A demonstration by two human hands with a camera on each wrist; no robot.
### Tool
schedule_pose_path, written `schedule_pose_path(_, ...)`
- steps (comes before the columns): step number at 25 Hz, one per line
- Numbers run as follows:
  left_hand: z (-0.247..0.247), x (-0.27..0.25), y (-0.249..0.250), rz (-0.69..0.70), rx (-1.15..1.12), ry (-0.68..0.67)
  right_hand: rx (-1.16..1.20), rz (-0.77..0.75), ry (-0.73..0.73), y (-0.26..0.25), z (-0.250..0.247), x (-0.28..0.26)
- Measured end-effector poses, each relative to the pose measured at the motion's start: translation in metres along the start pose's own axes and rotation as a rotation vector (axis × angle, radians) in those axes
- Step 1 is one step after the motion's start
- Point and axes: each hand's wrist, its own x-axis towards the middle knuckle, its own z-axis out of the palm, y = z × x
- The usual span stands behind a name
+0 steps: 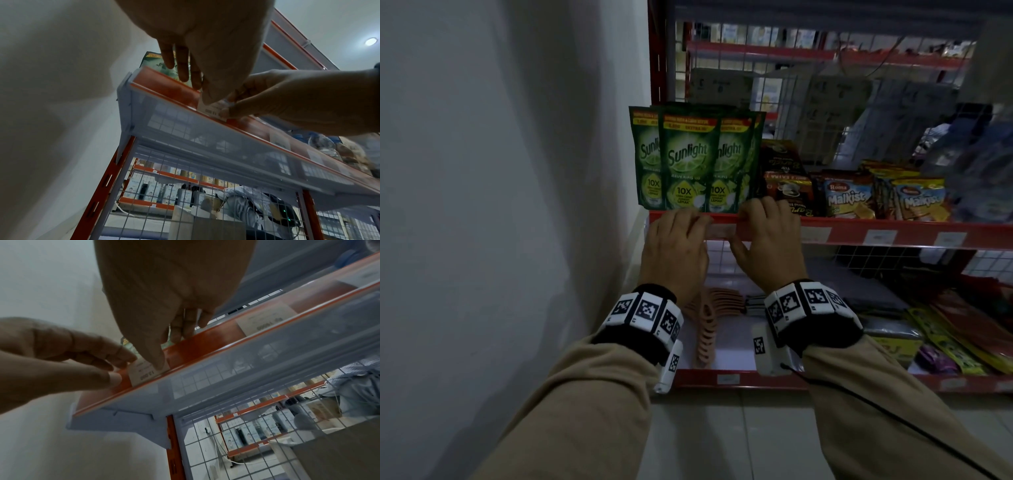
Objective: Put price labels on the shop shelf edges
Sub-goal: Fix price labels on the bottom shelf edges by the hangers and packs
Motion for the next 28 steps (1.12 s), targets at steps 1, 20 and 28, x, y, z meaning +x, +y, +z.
schedule_pose_path(1, 0.001, 0.002, -0.001, -0.002, 0.004, 0.005, 0.069, -0.049, 0.009, 0.0, -0.001, 0.002)
schedule_pose_path(20, -0.014, 0.017, -0.004, -0.176, -0.328, -0.104, 1.029, 0.387, -0.048, -0.021, -0.023, 0.019)
schedule_pose_path(28, -0.014, 0.019, -0.005, -0.182, -0.35, -0.136, 1.195, 0.469, -0.086, -0.032, -0.025, 0.015)
